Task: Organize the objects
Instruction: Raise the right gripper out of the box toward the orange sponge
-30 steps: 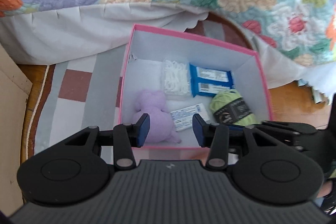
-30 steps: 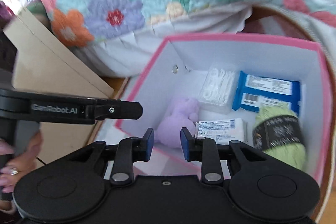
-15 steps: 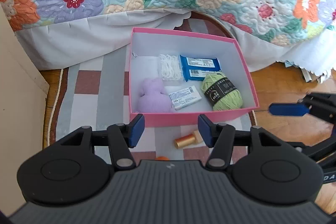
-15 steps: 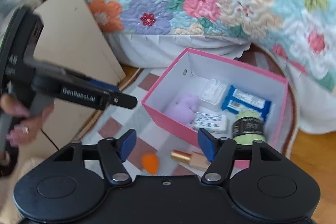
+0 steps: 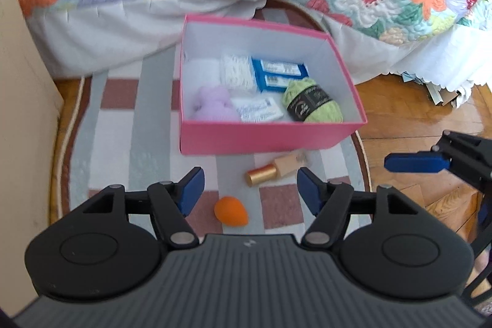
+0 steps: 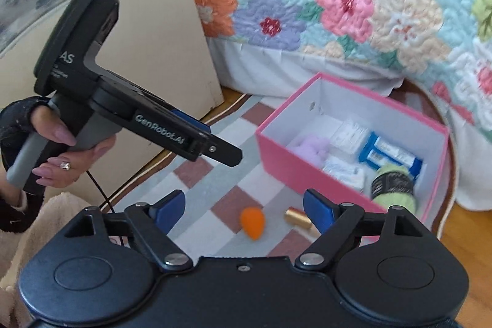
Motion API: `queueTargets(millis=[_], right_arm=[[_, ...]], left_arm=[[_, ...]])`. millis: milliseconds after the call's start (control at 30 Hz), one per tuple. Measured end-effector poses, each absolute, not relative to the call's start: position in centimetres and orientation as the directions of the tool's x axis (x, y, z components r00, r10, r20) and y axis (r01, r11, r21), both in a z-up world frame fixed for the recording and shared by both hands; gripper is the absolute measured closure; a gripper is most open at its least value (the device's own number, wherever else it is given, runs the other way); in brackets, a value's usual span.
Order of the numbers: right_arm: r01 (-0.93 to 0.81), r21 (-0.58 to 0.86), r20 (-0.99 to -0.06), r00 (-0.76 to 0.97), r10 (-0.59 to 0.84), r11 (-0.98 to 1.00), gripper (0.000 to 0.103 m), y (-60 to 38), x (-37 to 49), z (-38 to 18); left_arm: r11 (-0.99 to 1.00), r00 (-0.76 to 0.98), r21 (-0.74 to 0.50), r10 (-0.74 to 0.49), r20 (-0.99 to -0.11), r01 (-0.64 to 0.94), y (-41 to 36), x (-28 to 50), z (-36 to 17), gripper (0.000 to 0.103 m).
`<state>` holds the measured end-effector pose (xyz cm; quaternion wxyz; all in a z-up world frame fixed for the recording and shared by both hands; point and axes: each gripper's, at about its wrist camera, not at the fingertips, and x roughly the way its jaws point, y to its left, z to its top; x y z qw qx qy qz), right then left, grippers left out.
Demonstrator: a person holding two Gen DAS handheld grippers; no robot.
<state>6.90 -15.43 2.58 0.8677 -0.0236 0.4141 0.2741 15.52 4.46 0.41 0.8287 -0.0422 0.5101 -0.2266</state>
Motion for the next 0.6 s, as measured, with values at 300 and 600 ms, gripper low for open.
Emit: queueTargets(millis=[300, 600], right_arm=[[-0.573, 0.093, -0.724, 0.522, 0.45, 0.814, 0.016, -12.2, 6.1, -1.3], [-0.652, -0.017, -0.747, 0.513, 0.424, 0.758, 0.015, -9.8, 6.1, -6.0]], left_arm=[[0.911, 0.364, -0.353, -0.41, -0.837, 0.214, 6.3, 15.5, -5.5, 0.038], [0.882, 0.309, -0.454, -0.469, -0.827, 0.124, 7.6, 15.6, -10.6, 0.042]])
